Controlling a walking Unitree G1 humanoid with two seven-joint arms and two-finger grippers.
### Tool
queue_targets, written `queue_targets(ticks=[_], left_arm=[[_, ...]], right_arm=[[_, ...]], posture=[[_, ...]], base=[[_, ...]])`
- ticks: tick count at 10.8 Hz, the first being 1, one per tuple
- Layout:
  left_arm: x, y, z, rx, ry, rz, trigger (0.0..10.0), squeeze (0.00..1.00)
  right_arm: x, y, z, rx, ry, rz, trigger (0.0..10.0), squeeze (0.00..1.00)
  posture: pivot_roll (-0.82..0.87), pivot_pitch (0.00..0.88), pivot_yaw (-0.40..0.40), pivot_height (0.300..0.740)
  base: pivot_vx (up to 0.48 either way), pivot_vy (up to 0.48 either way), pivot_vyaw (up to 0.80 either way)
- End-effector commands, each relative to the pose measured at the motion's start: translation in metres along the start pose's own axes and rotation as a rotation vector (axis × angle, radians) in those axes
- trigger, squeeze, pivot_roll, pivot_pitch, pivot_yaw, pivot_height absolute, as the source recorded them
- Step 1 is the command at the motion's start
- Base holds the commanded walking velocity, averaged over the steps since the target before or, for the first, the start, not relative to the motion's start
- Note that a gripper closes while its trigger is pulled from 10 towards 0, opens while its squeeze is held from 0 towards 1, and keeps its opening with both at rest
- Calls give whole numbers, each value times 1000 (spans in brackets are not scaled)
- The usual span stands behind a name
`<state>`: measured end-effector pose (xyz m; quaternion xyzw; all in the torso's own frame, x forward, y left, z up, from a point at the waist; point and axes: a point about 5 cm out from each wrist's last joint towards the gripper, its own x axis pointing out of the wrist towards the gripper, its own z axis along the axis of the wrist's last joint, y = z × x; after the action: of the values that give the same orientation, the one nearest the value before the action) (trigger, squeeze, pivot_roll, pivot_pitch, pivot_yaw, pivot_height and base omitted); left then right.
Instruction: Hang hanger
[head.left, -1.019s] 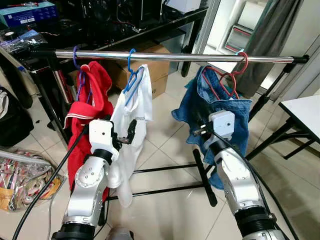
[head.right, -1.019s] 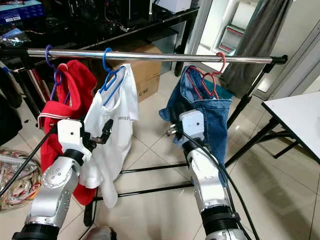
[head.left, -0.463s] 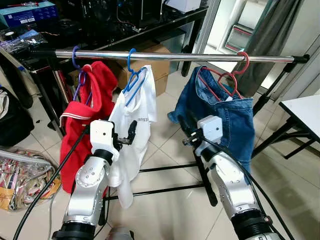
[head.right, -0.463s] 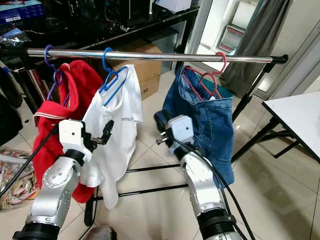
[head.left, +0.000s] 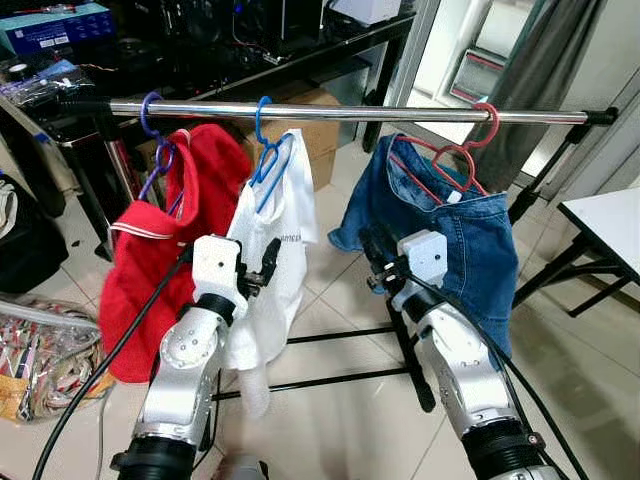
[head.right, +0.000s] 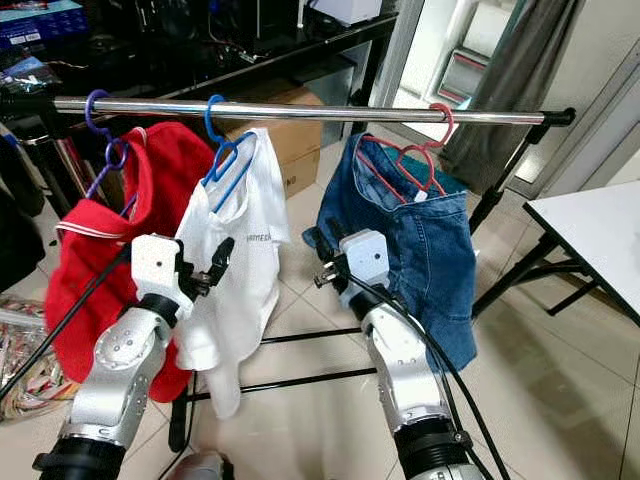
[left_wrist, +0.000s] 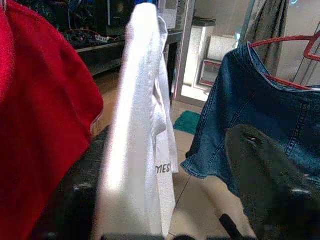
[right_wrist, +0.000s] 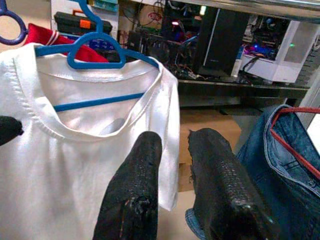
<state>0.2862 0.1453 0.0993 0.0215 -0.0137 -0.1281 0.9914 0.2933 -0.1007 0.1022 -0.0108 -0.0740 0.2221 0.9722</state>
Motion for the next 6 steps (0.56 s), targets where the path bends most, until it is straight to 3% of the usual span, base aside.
queue_targets(ticks=[1,3,6], left_arm=[[4,-4,1,6,0,-25,0,0],[4,1,-2,-26,27,12,0,0],[4,5,4,-38,-19,39,0,0]], right_arm=[[2,-6,2,-4,-7,-23,10000,0],[2,-6,2,-3,-7,-30,10000,0],[3,-7,2,-3,-7,-34,10000,0]], posture=[[338,22,-68,740],[338,22,-68,740],[338,22,-68,740]], base=[[0,0,0],[0,0,0],[0,0,0]])
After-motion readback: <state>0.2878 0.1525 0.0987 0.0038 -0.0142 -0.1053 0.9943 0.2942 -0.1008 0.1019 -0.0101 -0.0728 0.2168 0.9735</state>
